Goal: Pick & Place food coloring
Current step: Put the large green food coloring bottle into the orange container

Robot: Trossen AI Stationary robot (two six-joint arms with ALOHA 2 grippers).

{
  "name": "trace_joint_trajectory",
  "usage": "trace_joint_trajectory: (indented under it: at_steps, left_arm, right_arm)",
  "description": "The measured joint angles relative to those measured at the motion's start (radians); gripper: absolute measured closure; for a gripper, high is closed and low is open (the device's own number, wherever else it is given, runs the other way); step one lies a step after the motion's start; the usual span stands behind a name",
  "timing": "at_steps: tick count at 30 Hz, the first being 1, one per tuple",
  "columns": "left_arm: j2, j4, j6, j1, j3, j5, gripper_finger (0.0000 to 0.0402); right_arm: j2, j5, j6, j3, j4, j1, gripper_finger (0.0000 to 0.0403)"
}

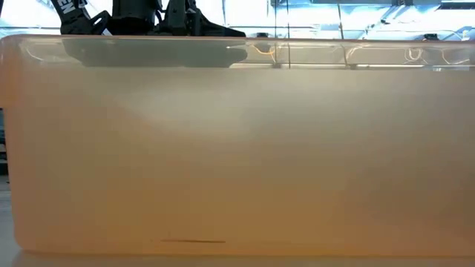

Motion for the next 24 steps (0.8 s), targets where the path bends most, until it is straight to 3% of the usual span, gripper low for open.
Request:
trace_joint_trajectory:
  at_steps: [5,9,13,17,22,24]
  left_arm:
    - [0.0,0.006,0.0,0.0,0.0,0.0,0.0151]
    - [0.0,0.016,-0.008,0.0,0.0,0.0,0.0151]
    - [0.0,0.015,-0.008,0.0,0.0,0.0,0.0151]
    - [0.0,0.003,0.008,0.001,0.0,0.0,0.0151]
    - [0.0,0.002,0.056,0.017,0.0,0.001,0.0151]
    - [0.0,0.001,0.068,0.03,0.0,0.0,0.0151]
  right_arm:
    - [-0.125,0.004,0.003,-0.02,0.009,0.012,0.0292]
    - [-0.242,0.02,-0.1,-0.131,0.002,0.026,0.0292]
    - [-0.427,0.222,-0.084,-0.318,0.091,0.029,0.0293]
    - [-0.671,0.361,-0.148,-0.569,0.297,0.003,0.0291]
    - [-0.946,0.362,-0.314,-0.92,0.711,-0.097,0.0293]
    - [-1.022,0.307,-0.353,-1.034,0.822,-0.159,0.0292]
